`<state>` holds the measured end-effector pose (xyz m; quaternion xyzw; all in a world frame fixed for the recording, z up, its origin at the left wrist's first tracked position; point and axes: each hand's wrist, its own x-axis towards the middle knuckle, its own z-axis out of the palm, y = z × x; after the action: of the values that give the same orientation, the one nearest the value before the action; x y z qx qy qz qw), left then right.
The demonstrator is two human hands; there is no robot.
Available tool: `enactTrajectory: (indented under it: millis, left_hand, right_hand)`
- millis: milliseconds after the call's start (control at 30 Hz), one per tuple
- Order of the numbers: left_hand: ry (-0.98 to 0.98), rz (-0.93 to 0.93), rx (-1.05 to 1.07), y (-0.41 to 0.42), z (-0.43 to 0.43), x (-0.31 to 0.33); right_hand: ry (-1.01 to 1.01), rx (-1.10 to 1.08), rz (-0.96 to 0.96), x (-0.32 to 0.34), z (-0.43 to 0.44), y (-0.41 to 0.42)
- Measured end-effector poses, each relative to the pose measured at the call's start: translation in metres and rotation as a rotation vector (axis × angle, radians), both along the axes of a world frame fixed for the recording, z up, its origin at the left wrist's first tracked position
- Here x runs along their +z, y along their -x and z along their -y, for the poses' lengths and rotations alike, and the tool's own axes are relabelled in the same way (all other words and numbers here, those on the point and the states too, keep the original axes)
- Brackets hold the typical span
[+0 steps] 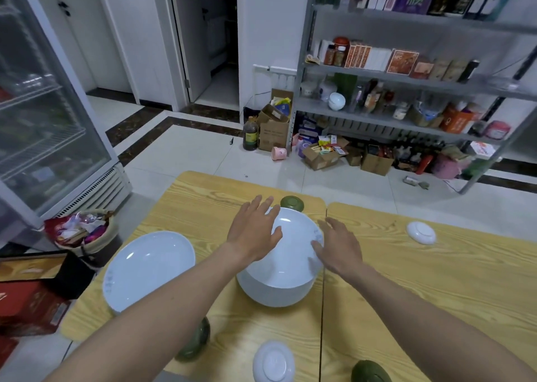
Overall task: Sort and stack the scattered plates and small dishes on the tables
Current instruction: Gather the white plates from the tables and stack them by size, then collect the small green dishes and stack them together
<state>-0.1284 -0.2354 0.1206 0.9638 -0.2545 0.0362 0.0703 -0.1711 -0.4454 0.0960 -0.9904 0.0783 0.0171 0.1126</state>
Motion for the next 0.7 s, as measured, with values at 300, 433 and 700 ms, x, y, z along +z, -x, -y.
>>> enactTrajectory:
  millis: [300,433,700]
  left_hand:
    - [-0.116,0.036,-0.024,-0.021,0.048,0.022]
    - [-0.148,0.046,-0.014,-0.032,0.064,0.026]
    - [-0.126,0.033,0.002,-0.066,0.079,0.026]
  right_hand:
    - [0.335,0.222,-0.063,0.058,0.035,-0.04]
    - [0.326,0.222,-0.051,0.065,0.045,-0.048]
    - [0.303,0.228,-0.052,0.062,0.051,-0.074]
